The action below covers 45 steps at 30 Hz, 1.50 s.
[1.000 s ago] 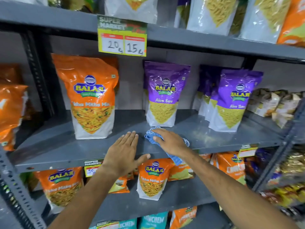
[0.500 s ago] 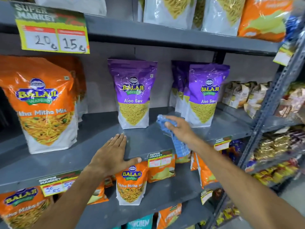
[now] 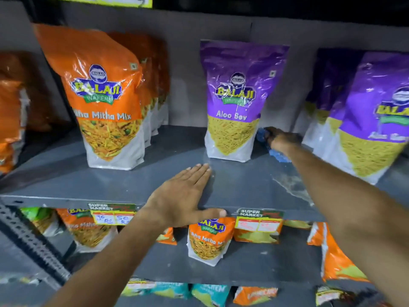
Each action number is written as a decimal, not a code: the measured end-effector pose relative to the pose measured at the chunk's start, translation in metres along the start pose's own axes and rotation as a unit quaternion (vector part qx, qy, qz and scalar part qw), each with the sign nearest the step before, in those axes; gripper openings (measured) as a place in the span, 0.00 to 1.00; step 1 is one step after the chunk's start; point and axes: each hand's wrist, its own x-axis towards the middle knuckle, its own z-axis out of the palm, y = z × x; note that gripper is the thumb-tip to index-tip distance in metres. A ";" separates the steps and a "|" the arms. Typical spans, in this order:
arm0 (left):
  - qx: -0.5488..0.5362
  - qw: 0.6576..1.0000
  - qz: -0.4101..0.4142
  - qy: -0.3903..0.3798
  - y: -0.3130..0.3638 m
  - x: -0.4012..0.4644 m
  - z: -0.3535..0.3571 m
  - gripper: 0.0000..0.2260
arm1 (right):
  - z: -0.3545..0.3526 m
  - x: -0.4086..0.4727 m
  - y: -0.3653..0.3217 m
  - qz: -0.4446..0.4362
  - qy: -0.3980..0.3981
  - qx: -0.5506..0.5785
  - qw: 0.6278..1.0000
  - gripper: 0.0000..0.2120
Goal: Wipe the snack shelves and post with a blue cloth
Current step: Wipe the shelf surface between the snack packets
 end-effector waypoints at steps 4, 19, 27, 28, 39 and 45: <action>0.005 1.000 0.000 0.002 0.001 0.000 -0.002 0.53 | 0.020 0.053 0.005 -0.010 -0.010 -0.072 0.997 0.18; 0.001 0.999 -0.014 -0.052 0.005 -0.001 -0.009 0.55 | 0.006 -0.059 -0.002 -0.052 -0.014 -0.130 0.990 0.16; -0.011 0.998 -0.012 -0.063 0.010 -0.004 -0.014 0.57 | -0.016 -0.196 -0.003 -0.083 0.011 -0.104 0.991 0.21; -0.011 0.998 -0.009 -0.061 0.009 -0.004 -0.014 0.57 | -0.018 -0.211 0.000 -0.091 0.010 -0.095 0.991 0.20; -0.012 0.999 -0.006 -0.046 0.006 -0.003 -0.009 0.58 | -0.049 -0.272 0.035 -0.084 0.032 0.073 0.993 0.18; -0.008 0.999 0.000 -0.033 0.001 0.002 -0.003 0.59 | -0.030 -0.198 0.012 -0.035 -0.023 -0.070 0.997 0.22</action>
